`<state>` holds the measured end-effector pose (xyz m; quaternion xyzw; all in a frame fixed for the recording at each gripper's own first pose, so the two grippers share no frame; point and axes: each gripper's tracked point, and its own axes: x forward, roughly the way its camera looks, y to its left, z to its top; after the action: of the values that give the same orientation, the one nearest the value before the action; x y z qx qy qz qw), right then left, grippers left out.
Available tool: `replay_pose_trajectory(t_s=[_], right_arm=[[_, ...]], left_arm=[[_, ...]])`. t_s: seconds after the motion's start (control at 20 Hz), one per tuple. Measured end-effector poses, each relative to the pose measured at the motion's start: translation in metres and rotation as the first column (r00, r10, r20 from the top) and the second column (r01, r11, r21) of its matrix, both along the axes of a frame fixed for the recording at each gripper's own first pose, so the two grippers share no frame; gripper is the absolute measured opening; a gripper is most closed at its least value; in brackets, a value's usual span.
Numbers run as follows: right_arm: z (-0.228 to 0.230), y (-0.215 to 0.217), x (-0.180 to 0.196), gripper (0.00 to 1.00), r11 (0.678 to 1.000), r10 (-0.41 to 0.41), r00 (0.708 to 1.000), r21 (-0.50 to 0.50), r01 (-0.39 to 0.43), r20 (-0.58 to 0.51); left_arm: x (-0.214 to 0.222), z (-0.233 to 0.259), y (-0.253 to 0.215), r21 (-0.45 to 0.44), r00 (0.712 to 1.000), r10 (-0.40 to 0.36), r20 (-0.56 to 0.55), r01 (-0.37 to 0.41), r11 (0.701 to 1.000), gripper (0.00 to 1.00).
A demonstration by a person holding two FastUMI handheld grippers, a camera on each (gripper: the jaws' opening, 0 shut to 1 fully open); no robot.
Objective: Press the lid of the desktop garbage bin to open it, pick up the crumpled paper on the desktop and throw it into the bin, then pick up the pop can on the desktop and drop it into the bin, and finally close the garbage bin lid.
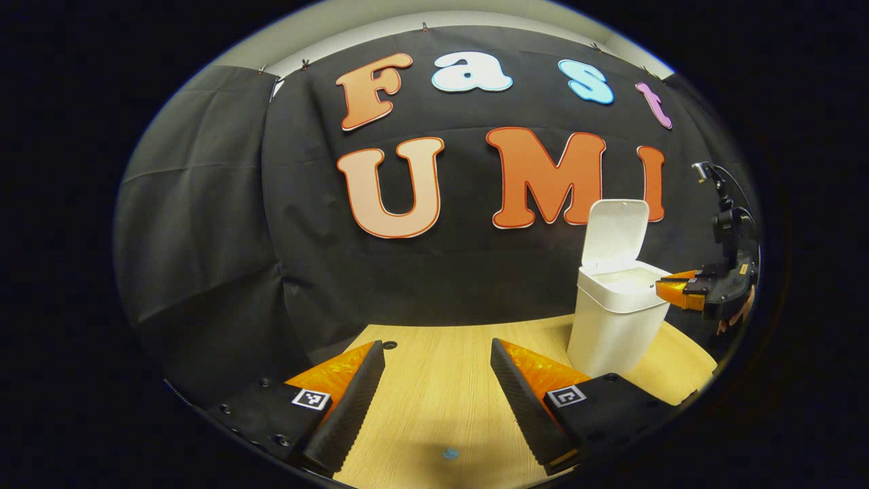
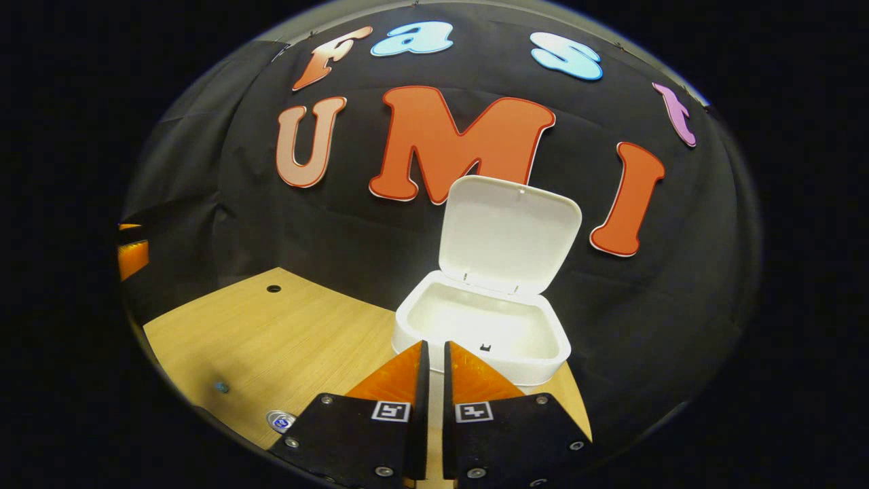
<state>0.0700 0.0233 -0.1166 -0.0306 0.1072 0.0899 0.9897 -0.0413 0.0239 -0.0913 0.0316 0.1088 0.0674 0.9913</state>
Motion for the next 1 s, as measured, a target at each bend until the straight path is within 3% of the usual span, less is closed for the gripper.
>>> replay_pose_trajectory(t_s=[0.1, 0.25, 0.35, 0.45, 0.55, 0.6, 0.65, 0.75, 0.8, 0.85, 1.0], right_arm=[[-0.011, 0.014, -0.010, 0.19, 0.999, 0.031, 0.999, -0.005, -0.032, -0.025], [-0.025, 0.026, -0.023, 0.51, 0.998, 0.053, 0.997, -0.016, -0.054, -0.050], [-0.033, 0.033, -0.031, 0.61, 0.998, 0.066, 0.995, -0.003, -0.067, -0.073], [-0.043, 0.042, -0.038, 0.65, 0.997, 0.081, 0.992, 0.014, -0.080, -0.097], [-0.049, 0.049, -0.046, 0.77, 0.996, 0.094, 0.989, 0.024, -0.092, -0.115], [-0.052, 0.052, -0.049, 0.75, 0.995, 0.099, 0.987, 0.028, -0.096, -0.124], [-0.056, 0.056, -0.053, 0.83, 0.994, 0.107, 0.985, 0.033, -0.103, -0.133], [-0.063, 0.064, -0.061, 0.88, 0.992, 0.125, 0.980, 0.039, -0.120, -0.153], [-0.065, 0.068, -0.064, 0.90, 0.991, 0.134, 0.978, 0.036, -0.130, -0.161], [-0.070, 0.071, -0.070, 0.93, 0.990, 0.140, 0.976, 0.032, -0.136, -0.168], [-0.081, 0.078, -0.081, 0.94, 0.988, 0.154, 0.969, 0.027, -0.151, -0.192]], left_arm=[[0.002, -0.010, -0.003, -0.008, 1.000, -0.016, -0.027, 0.016, 1.000, 1.00], [0.005, -0.030, -0.009, -0.020, 0.995, -0.050, -0.092, 0.048, 0.999, 0.96], [0.006, -0.046, -0.014, -0.033, 0.988, -0.071, -0.138, 0.067, 0.997, 1.00], [0.005, -0.062, -0.019, -0.064, 0.978, -0.092, -0.188, 0.081, 0.995, 1.00], [0.005, -0.077, -0.020, -0.090, 0.966, -0.104, -0.239, 0.084, 0.992, 1.00], [0.004, -0.085, -0.021, -0.102, 0.958, -0.115, -0.263, 0.091, 0.991, 1.00], [0.003, -0.094, -0.022, -0.116, 0.950, -0.125, -0.287, 0.095, 0.989, 1.00], [-0.004, -0.121, -0.023, -0.149, 0.931, -0.138, -0.338, 0.092, 0.985, 1.00], [-0.007, -0.131, -0.024, -0.161, 0.922, -0.143, -0.360, 0.090, 0.983, 0.96], [-0.009, -0.141, -0.023, -0.167, 0.915, -0.147, -0.375, 0.089, 0.982, 1.00], [-0.012, -0.176, -0.019, -0.116, 0.904, -0.144, -0.404, 0.106, 0.988, 0.96]])
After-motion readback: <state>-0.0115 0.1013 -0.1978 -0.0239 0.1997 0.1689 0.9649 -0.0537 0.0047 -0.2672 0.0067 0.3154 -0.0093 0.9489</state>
